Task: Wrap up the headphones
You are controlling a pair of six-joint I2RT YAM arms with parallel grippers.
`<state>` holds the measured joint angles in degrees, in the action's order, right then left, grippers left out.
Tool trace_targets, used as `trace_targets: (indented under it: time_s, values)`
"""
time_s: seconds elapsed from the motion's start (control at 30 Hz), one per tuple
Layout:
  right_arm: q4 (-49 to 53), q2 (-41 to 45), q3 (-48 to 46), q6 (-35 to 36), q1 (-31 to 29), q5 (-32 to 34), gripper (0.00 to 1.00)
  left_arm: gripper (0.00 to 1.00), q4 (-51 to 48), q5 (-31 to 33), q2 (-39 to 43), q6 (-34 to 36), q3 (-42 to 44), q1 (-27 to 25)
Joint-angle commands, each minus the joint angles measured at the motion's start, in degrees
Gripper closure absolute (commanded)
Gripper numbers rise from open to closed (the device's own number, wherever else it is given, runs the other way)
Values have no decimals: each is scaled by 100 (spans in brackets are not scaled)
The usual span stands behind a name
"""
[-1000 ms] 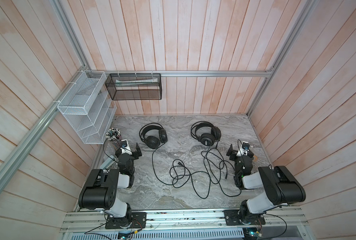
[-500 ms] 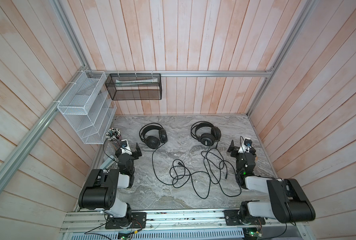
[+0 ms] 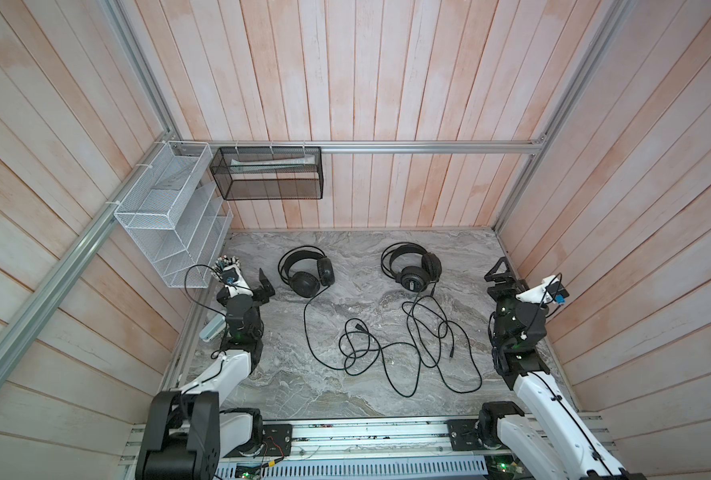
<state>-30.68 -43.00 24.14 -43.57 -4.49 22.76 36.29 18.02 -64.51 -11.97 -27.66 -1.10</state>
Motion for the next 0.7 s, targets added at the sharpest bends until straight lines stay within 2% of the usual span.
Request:
trace_targets:
  time_s: [0.0,0.07,0.13,0.2,0.37,0.67]
  values:
    - [359,59,81,-228,6,-655,0,1,-2151,26,694,-1227,-616,31]
    - [839,-97,268,-137,-25,-1036,0,1,-2810,-204,1038,-1684,-825,35]
    - [970,-264,324,-84,-69,-1404,0,1,-3015,-546,1151,-1951,-886,48]
    - [992,-435,302,-40,-142,-1751,0,1,-3029,-1207,942,-1716,-1018,82]
    - [1095,-946,339,305,-711,-2210,0,1,-4783,-1629,-456,-1167,-2603,119]
    - [695,-1461,161,516,-1349,-2579,0,2,-5880,-1642,-2478,-31,-4153,110]
